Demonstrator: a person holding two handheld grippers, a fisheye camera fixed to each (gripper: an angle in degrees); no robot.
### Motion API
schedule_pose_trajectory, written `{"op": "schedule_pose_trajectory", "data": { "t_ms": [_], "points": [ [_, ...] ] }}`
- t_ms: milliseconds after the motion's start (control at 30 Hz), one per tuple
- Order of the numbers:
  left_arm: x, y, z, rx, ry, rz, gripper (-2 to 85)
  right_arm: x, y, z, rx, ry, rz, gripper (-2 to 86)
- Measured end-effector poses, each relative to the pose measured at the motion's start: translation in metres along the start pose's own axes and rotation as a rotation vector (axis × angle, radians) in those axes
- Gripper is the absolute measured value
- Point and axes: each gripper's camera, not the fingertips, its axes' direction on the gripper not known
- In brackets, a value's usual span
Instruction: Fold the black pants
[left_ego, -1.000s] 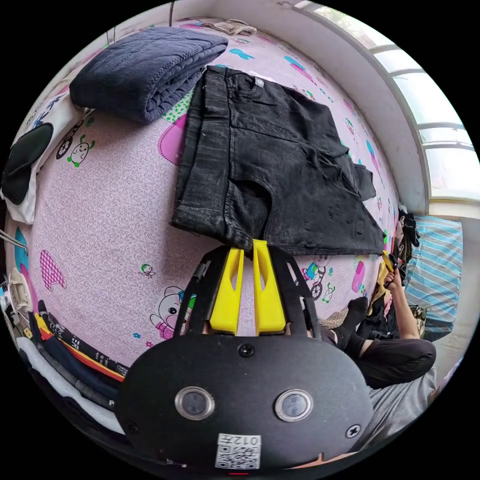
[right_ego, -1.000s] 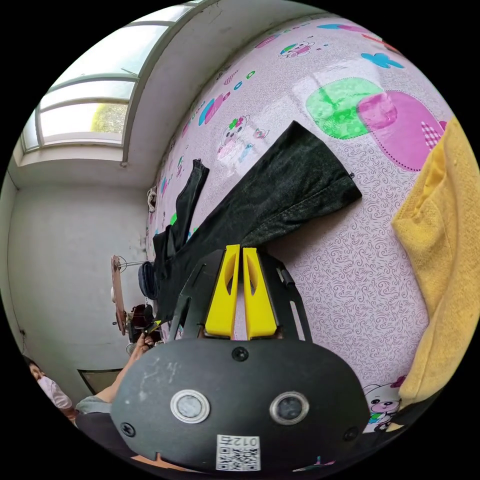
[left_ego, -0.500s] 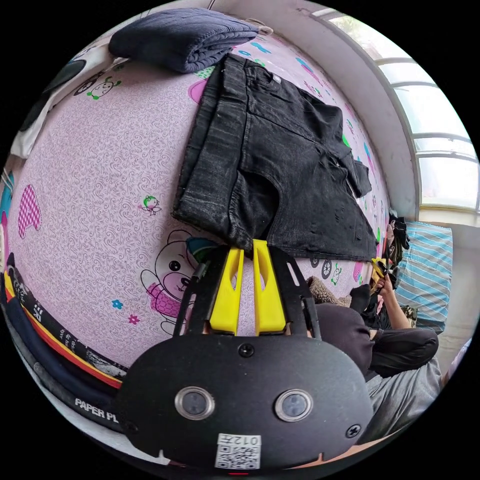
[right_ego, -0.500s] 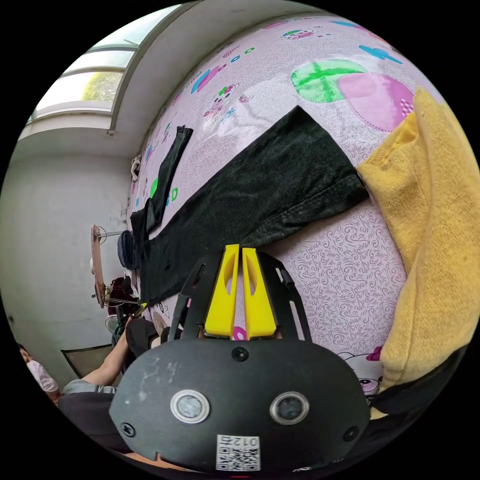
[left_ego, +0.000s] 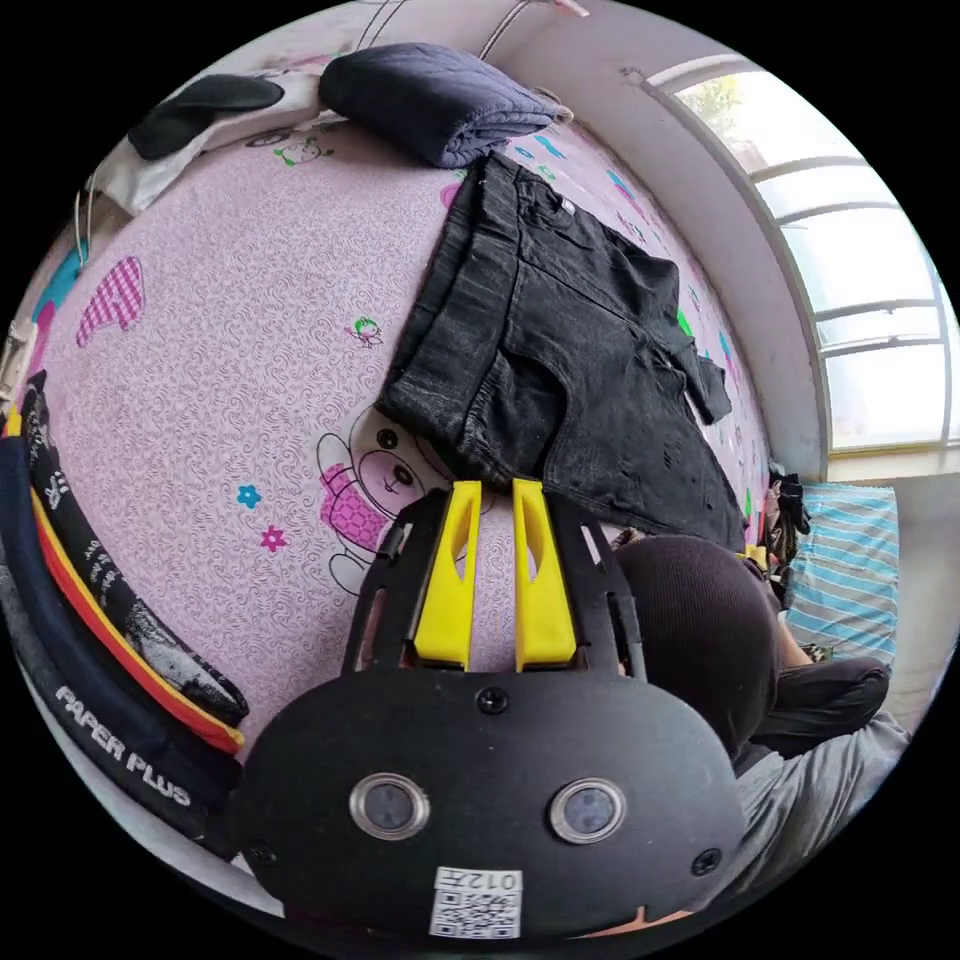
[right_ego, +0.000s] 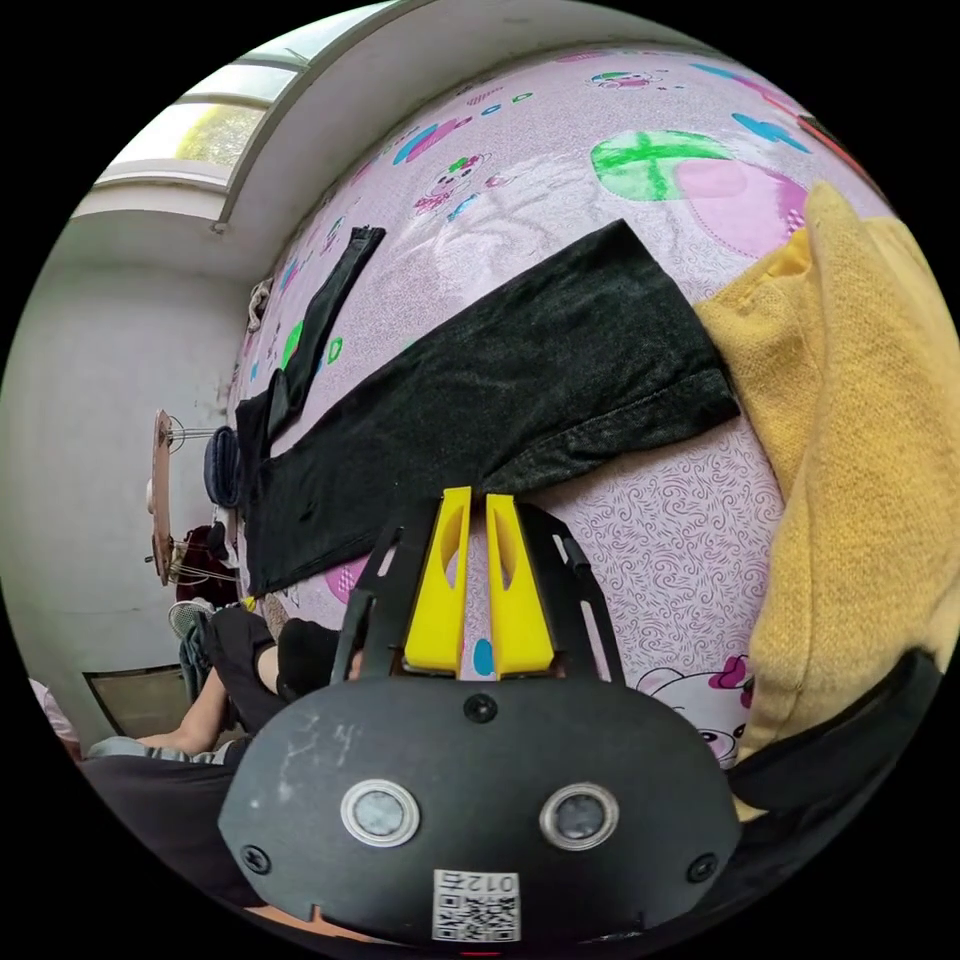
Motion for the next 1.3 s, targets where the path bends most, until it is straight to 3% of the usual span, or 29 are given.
{"op": "schedule_pose_trajectory", "data": {
  "t_ms": [167,267,367,600,733,900,1067,1200,1300],
  "points": [
    [0.052,0.019,-0.050,0.242,-0.395,0.063,1.5,0.005,0.025,0.008,0.071,0.230,0.008,7.4],
    [0.084,-0.001,-0.062,0.305,-0.361,0.163,1.0,-0.009,0.036,0.012,0.174,0.395,-0.071,8.2],
    [0.116,-0.035,-0.042,0.247,-0.322,0.227,0.7,-0.025,0.033,0.035,0.156,0.419,-0.168,8.4],
    [0.180,-0.074,0.051,-0.048,-0.515,0.394,0.1,-0.045,0.029,0.108,0.001,0.427,-0.338,8.2],
    [0.179,-0.069,0.062,-0.099,-0.580,0.369,0.0,-0.032,0.037,0.137,-0.073,0.511,-0.411,6.6],
    [0.173,-0.062,0.060,-0.072,-0.498,0.285,-0.1,-0.020,0.051,0.149,-0.157,0.529,-0.518,5.1],
    [0.201,-0.063,0.070,-0.113,-0.624,0.393,0.0,-0.031,0.066,0.171,-0.249,0.644,-0.702,4.7],
    [0.210,-0.062,0.069,-0.096,-0.631,0.399,0.1,-0.032,0.065,0.175,-0.201,0.611,-0.650,4.1],
    [0.203,-0.068,0.059,-0.095,-0.551,0.326,0.3,-0.018,0.047,0.165,-0.182,0.470,-0.460,2.8]
  ]
}}
